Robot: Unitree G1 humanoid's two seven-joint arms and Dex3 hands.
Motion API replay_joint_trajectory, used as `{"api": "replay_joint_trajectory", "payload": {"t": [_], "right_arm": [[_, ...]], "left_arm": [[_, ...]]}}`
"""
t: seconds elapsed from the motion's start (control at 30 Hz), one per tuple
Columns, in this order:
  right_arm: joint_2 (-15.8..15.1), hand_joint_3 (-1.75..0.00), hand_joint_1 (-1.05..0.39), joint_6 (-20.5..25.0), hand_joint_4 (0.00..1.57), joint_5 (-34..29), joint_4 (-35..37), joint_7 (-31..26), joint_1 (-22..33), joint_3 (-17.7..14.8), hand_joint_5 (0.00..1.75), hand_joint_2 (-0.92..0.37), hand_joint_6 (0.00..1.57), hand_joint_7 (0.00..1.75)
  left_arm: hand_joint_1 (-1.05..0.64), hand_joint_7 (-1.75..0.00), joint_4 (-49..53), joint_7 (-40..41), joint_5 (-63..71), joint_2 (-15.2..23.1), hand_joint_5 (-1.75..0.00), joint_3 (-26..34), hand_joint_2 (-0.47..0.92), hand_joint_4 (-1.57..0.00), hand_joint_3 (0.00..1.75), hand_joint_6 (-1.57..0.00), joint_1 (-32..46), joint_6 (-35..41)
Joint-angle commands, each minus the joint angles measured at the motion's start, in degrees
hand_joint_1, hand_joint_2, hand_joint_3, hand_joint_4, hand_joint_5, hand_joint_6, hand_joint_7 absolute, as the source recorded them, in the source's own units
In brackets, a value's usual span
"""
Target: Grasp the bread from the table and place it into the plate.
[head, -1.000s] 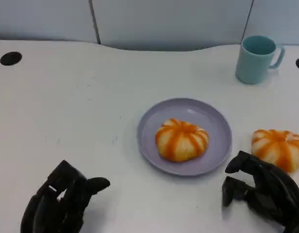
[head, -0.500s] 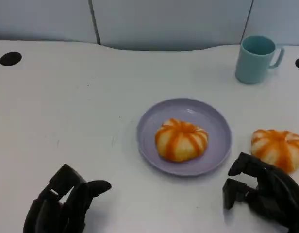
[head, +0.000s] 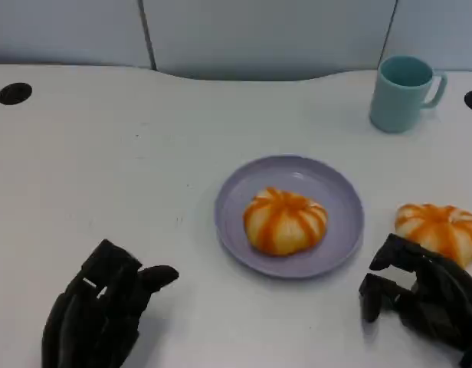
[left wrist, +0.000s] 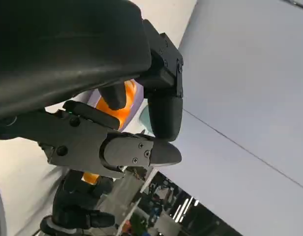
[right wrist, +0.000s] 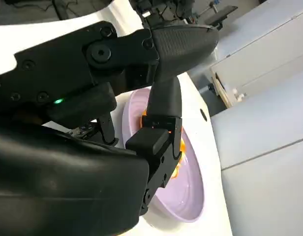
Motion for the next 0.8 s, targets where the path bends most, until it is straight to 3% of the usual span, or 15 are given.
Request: {"api": "replay_joint_trajectory", "payload": {"t": [0.03, 0.8], "right_arm": [[-0.89, -0.23, -0.57, 1.38, 0.71, -0.66, 2.05, -0.21, 0.68, -0.42, 1.66, -0.92, 0.66, 1.23], [-0.05, -0.30, -0.52, 3.66, 0.64, -1.52, -5.69, -2.36, 4.21, 1.09, 1.73, -0.92, 0.61, 1.24]], "left_arm": [[-0.50, -1.51, -0.24, -0.77, -2.21, 1.10, -1.75, 1.66, 0.92, -0.64, 0.25, -0.38, -0.50, 2.70], [-0.51, -1.52, -0.85, -2.12, -2.49, 1.56, -1.75, 3.16, 0.92, -0.66, 0.29, -0.40, 0.00, 4.14]]}}
